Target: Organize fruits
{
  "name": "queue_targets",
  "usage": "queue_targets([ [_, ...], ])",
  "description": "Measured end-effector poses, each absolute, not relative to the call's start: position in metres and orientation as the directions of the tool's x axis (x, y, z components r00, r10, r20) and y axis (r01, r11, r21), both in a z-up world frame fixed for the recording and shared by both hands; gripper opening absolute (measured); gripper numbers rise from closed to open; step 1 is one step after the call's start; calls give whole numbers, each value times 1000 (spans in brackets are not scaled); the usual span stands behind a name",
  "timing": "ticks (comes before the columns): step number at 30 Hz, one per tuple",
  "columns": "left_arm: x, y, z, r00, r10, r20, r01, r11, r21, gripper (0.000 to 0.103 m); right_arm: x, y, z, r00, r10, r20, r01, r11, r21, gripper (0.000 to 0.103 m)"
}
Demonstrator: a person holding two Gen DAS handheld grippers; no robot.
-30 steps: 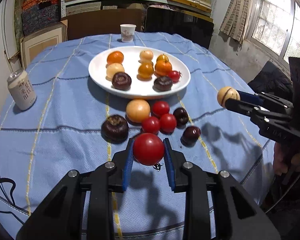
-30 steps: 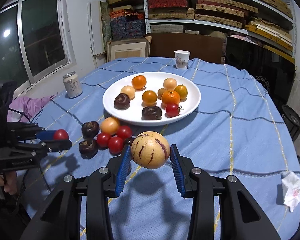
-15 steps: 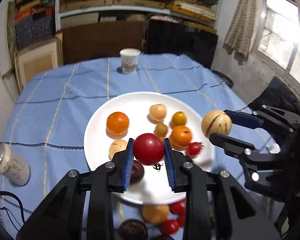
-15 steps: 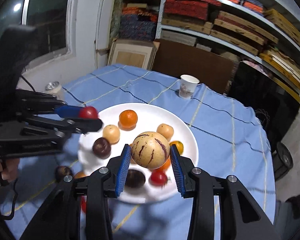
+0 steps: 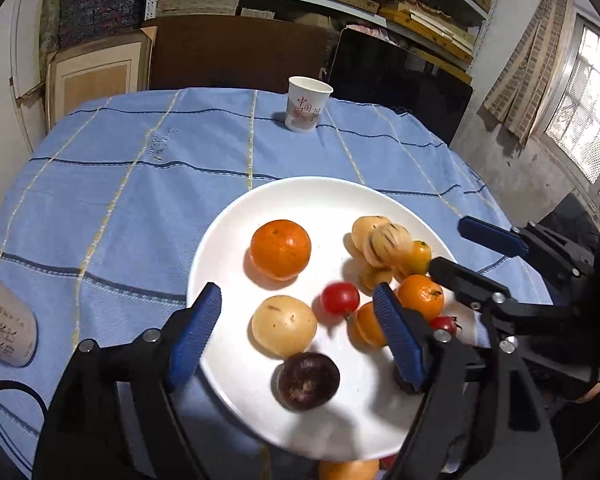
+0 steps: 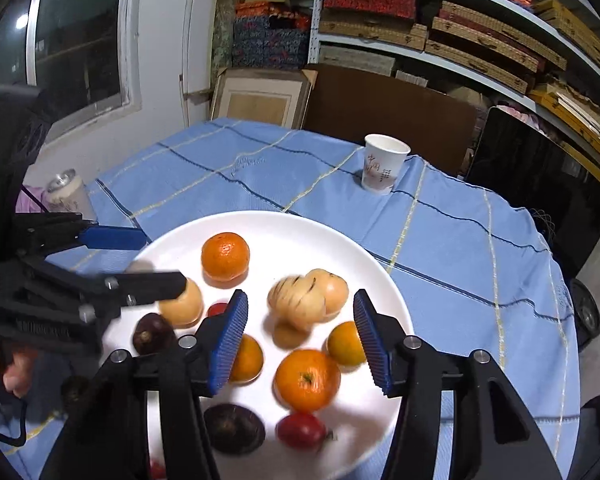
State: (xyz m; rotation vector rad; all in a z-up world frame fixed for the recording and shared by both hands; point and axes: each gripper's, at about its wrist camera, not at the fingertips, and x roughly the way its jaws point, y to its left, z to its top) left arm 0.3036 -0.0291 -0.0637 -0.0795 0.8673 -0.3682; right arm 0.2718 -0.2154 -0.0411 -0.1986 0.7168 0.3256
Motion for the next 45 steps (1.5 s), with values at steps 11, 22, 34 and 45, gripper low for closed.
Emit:
queue_targets([
  [11,156,-10,-54,618,-342,-708,385,917,-106,89,116,-222,-46,668,249,-701,-397,916,-53,60],
  [22,90,-10,-104,621,-251,-743,362,932,-12,89,81,-183,-99,618,211,-757,-365,930,-39,60],
  [34,90,-4,-104,630,-231,-742,327,945,-16,89,91,-168,-107,601,174,-780,-353,934,-64,58],
  [45,92,-7,-101,629,-234,-741,325,945,-23,89,75,-180,-102,627,184,-757,-320,947,-34,31],
])
